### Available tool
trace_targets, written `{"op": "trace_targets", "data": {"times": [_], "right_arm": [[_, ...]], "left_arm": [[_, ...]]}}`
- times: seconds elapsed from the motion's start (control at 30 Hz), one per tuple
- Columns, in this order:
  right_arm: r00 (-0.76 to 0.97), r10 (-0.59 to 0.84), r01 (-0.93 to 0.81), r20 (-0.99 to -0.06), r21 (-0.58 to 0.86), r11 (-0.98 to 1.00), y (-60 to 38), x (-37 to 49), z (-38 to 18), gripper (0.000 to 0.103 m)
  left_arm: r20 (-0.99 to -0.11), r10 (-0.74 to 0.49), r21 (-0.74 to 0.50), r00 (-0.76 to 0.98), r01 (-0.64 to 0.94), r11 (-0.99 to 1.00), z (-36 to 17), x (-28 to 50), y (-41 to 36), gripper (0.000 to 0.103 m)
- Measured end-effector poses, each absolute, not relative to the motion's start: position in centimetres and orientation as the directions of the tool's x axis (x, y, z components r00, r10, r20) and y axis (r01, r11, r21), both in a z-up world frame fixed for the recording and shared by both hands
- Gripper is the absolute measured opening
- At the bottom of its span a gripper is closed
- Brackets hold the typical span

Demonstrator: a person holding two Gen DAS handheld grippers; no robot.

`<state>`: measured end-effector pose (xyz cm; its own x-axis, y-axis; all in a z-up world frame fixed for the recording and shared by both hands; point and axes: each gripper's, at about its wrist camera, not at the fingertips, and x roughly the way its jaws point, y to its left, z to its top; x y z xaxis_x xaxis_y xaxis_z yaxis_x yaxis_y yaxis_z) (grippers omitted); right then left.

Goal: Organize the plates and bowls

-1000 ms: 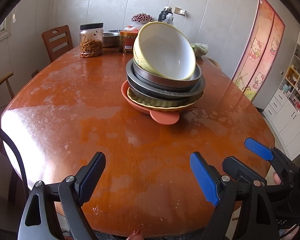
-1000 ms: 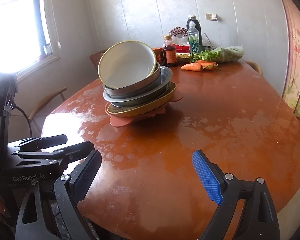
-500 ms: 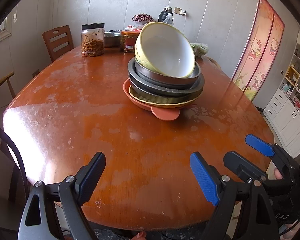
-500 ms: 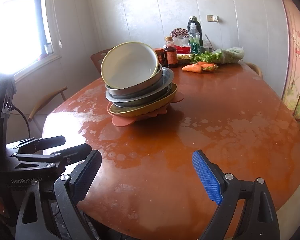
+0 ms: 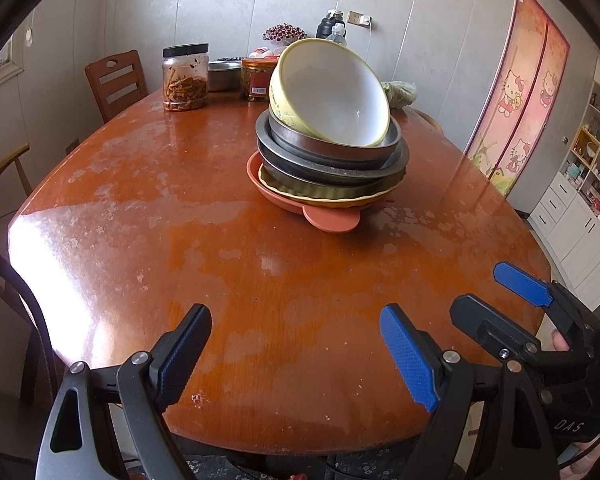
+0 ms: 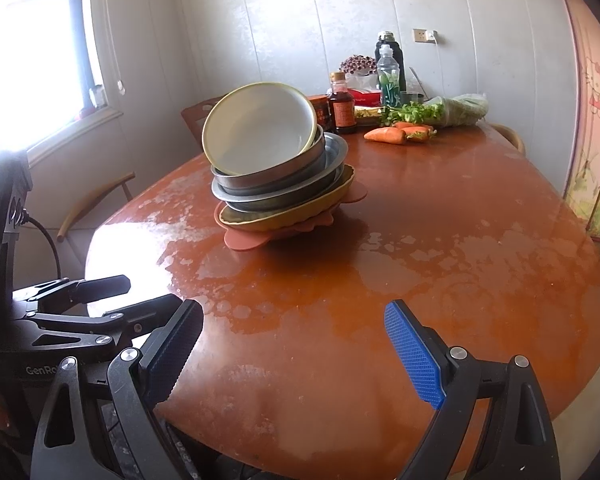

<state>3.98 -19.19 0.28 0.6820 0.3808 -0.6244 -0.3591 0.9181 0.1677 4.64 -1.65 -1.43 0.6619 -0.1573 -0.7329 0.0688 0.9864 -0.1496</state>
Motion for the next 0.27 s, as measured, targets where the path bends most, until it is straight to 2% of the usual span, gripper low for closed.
{"op": "trace_targets", "data": {"times": [0.27], "right_arm": [[0.673,0.392,-0.368,-0.627,0.175,0.913,-18.88,4.17,0.07,0.093]], "left_arm": [[-0.743,-0.149,-0.143,0.652,0.062,0.988,-1.62,4.56,-1.14,0.086]]}}
